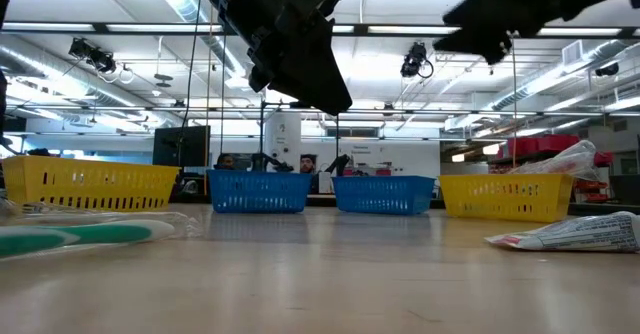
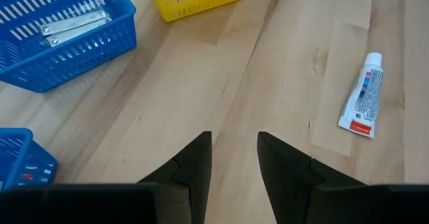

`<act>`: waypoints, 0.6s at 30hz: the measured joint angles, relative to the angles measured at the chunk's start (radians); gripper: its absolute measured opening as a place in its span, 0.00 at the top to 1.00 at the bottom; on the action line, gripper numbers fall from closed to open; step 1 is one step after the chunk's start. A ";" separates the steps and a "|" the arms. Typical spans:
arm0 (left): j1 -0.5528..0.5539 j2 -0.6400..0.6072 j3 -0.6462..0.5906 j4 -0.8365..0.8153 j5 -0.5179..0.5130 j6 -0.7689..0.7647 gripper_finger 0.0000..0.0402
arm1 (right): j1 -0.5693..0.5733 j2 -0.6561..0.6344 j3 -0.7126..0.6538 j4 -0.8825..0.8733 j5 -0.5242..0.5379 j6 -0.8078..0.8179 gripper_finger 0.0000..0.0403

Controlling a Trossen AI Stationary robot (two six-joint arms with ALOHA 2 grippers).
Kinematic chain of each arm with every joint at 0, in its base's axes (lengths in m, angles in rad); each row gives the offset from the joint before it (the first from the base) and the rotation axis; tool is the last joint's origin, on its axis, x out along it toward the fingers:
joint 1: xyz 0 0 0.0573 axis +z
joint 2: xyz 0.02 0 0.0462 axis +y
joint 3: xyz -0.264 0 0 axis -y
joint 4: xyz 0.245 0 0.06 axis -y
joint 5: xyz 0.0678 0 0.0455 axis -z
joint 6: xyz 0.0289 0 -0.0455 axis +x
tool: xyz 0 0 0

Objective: Pick & Place Travel size toiletries
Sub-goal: Put the white toothpaste into the left blue bin

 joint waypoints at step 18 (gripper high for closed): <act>0.000 0.000 0.000 0.045 -0.015 -0.033 0.68 | 0.001 0.339 -0.015 0.150 -0.123 0.008 0.48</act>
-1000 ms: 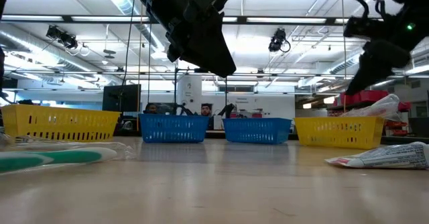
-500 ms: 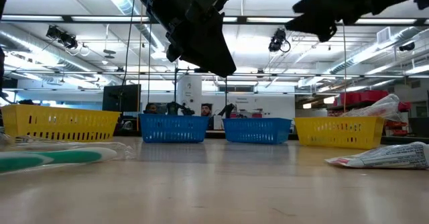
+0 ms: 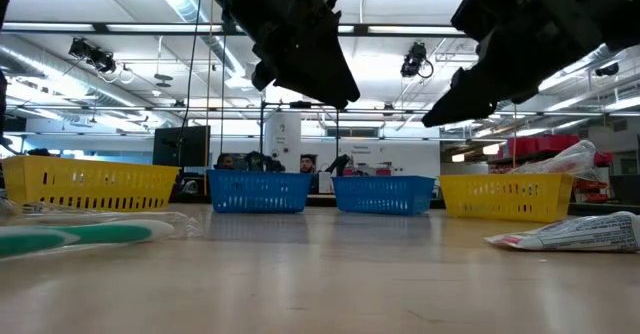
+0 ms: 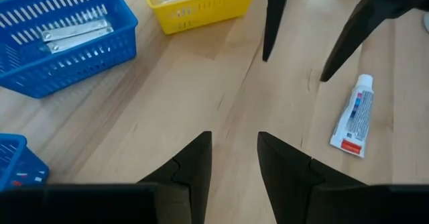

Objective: Pick & Place Travel size toiletries
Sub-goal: Put the white toothpaste into the left blue bin

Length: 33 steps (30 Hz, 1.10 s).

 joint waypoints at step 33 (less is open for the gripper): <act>-0.215 0.000 0.000 -0.002 0.189 -0.064 0.68 | 0.006 0.011 0.000 0.075 -0.206 0.102 0.54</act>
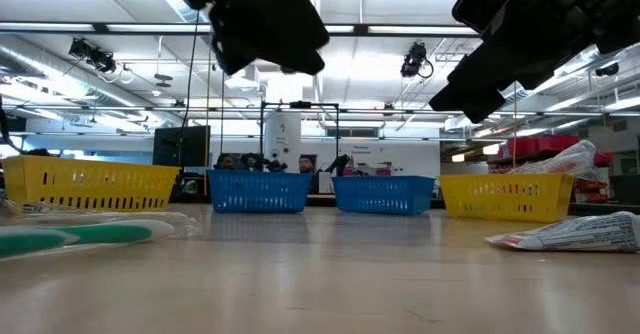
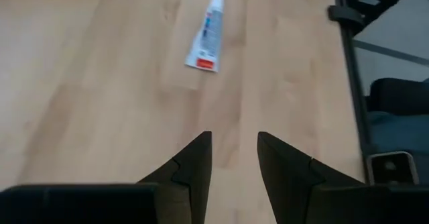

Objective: Pick & Place Travel size toiletries
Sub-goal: Put the white toothpaste into the left blue bin

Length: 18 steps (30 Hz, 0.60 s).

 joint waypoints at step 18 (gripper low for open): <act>-0.097 0.000 0.000 0.000 -0.176 -0.220 0.68 | 0.126 0.000 0.000 0.000 0.000 -0.029 0.43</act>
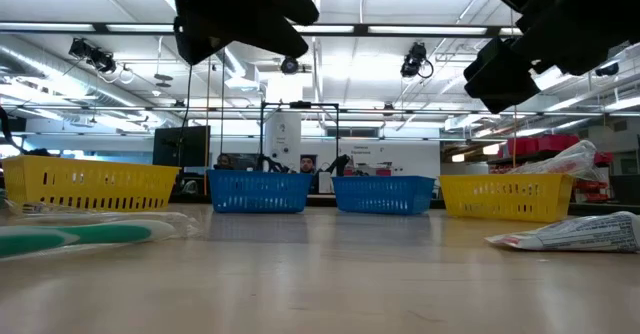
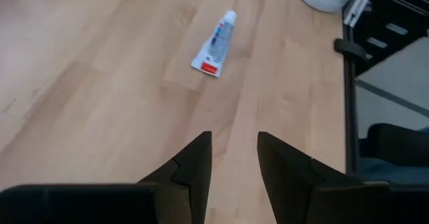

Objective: Pick & Place Travel size toiletries
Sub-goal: Put the white toothpaste into the left blue bin

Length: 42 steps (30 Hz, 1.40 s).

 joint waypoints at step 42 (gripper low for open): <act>0.016 0.000 0.000 -0.678 0.218 -0.044 0.68 | 0.011 0.000 0.000 0.000 0.090 -0.061 0.39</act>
